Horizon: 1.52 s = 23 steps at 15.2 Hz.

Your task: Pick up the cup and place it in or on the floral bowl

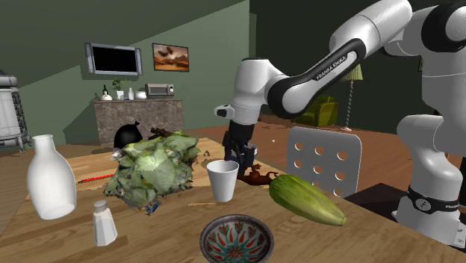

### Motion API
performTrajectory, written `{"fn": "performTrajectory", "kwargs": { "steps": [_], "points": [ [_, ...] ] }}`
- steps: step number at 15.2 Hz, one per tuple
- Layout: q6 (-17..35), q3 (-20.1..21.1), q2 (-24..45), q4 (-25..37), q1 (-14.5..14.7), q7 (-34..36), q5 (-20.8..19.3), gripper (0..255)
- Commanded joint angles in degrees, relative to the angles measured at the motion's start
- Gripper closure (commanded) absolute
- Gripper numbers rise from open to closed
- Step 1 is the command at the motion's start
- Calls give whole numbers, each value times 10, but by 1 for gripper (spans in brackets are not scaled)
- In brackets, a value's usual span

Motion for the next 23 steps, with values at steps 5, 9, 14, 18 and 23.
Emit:
{"fn": "performTrajectory", "kwargs": {
  "steps": [5, 9, 14, 18, 23],
  "points": [
    [32, 3, 41, 11, -10, -11, 11, 0],
    [46, 4, 55, 11, -14, -13, 16, 0],
    [46, 4, 55, 11, -14, -13, 16, 0],
    [46, 4, 55, 11, -14, -13, 16, 255],
    [46, 4, 55, 11, -14, -13, 15, 255]
  ]
}}
